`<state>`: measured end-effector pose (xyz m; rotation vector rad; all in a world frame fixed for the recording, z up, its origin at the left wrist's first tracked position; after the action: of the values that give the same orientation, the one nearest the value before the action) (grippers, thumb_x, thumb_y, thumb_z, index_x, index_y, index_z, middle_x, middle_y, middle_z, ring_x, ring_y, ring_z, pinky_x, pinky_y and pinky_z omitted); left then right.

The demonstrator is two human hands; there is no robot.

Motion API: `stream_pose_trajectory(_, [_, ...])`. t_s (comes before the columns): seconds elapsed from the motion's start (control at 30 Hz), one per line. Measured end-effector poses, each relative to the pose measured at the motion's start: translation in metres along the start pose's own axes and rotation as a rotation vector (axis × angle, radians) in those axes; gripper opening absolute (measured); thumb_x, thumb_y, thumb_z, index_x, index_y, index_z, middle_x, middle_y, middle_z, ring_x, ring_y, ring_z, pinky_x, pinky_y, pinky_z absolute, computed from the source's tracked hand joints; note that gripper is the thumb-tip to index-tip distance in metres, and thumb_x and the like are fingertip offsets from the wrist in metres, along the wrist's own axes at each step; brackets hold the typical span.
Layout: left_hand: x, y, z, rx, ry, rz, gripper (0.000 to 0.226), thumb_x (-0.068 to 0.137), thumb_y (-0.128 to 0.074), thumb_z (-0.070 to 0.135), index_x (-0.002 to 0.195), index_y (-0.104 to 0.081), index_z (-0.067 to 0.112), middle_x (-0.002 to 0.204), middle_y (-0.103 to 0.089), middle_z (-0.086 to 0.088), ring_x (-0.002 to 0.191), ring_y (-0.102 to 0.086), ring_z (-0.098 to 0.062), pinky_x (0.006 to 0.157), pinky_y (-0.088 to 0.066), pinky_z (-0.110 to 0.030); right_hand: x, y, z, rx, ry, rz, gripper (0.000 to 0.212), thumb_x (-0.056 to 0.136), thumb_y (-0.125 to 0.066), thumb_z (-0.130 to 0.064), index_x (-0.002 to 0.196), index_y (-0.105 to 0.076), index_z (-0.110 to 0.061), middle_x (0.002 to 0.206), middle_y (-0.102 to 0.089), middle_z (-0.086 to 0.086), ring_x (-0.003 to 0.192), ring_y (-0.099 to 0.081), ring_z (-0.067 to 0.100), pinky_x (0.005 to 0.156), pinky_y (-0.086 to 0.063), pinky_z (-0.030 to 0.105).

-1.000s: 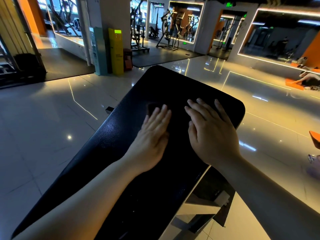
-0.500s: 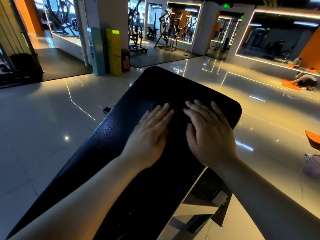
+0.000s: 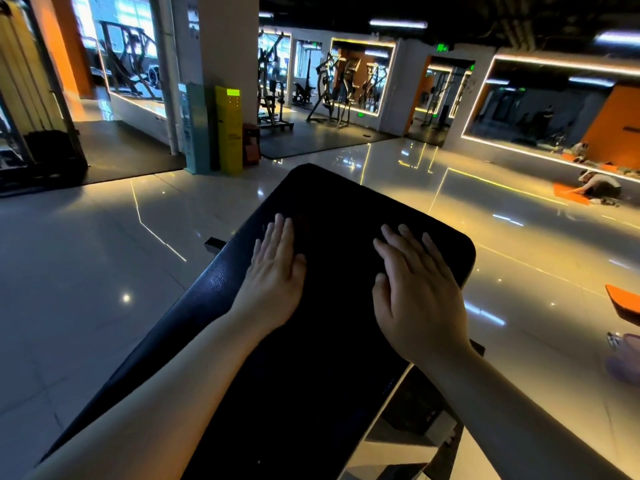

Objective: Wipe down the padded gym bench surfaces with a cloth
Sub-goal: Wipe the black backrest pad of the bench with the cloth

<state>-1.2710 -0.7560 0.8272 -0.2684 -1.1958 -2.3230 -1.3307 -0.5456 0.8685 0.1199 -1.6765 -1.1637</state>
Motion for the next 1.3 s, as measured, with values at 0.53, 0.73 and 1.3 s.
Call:
stream_pose_trajectory(0.53, [-0.035, -0.009, 0.002, 0.017, -0.106, -0.011, 0.059, 0.105, -0.026, 0.033, 0.158, 0.0, 0.033, 0.163, 0.015, 0.012, 0.148, 0.021, -0.003, 0.124, 0.007, -0.04, 0.0, 0.002, 0.0, 0.031, -0.004, 0.019, 0.045, 0.093, -0.035, -0.02, 0.126, -0.064, -0.014, 0.142, -0.059, 0.0, 0.141, -0.044, 0.014, 0.121, -0.028, 0.039])
stream_pose_trajectory(0.73, [-0.102, -0.008, 0.008, 0.163, -0.398, -0.131, 0.056, 0.106, -0.022, 0.038, 0.157, 0.003, 0.036, 0.164, 0.013, 0.016, 0.149, 0.018, -0.002, 0.124, 0.007, -0.036, -0.004, 0.0, 0.0, -0.001, 0.008, 0.037, 0.043, 0.092, -0.037, -0.018, 0.125, -0.065, -0.015, 0.141, -0.059, 0.0, 0.141, -0.044, 0.014, 0.12, -0.028, 0.04])
stream_pose_trajectory(1.3, [-0.054, -0.007, 0.018, -0.07, 0.102, 0.075, 0.067, 0.092, -0.028, 0.029, 0.157, -0.012, 0.032, 0.163, 0.002, 0.018, 0.149, 0.01, 0.003, 0.125, -0.001, -0.042, -0.011, 0.001, 0.005, 0.233, 0.017, 0.14, 0.037, 0.092, -0.043, -0.013, 0.12, -0.068, -0.015, 0.132, -0.066, 0.001, 0.13, -0.055, 0.015, 0.116, -0.035, 0.038])
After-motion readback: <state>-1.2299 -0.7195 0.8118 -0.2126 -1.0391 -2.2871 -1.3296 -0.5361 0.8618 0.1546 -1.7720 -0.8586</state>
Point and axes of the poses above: each hand's wrist, its own x-axis towards the middle knuckle, its own y-axis out of the back of the hand, z = x × y, the point moved 1 cm from there along x, towards the middle knuckle
